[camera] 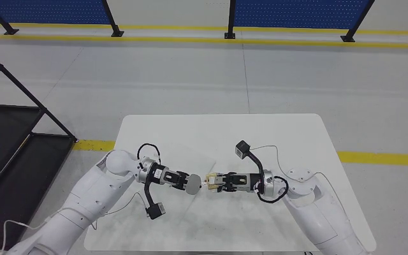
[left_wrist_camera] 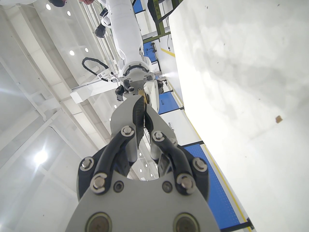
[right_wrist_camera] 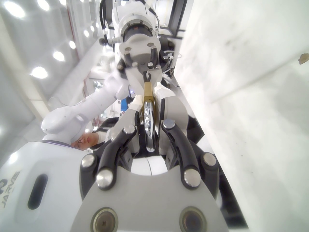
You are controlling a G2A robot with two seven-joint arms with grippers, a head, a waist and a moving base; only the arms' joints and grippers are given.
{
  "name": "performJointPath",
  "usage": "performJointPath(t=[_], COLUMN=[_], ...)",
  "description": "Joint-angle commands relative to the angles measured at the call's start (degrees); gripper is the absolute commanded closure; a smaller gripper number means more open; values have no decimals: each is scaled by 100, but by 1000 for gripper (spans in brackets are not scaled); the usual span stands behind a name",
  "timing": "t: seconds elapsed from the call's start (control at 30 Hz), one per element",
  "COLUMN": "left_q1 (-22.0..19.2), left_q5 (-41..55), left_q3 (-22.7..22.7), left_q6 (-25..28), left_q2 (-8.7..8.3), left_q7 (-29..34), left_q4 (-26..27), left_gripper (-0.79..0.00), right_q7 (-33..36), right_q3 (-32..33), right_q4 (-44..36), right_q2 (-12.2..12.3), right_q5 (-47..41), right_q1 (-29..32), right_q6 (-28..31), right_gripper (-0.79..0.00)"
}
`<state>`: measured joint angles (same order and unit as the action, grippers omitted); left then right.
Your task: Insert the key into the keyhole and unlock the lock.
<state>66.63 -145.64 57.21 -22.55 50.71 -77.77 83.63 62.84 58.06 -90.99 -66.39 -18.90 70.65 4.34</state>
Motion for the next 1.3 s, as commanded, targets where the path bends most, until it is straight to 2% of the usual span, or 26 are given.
performJointPath(t=[0.0,1.27], left_q1=[-14,-84], left_q5=[0,-96], left_q3=[-13,-40], left_q6=[5,49], left_q2=[5,29], left_q7=[7,232], left_q4=[-2,7], left_gripper=[0,0], right_q7=[0,0], right_q3=[0,0], right_q4=[0,0], right_q2=[0,0], right_q5=[0,0], right_q1=[0,0], right_q6=[0,0], right_gripper=[0,0])
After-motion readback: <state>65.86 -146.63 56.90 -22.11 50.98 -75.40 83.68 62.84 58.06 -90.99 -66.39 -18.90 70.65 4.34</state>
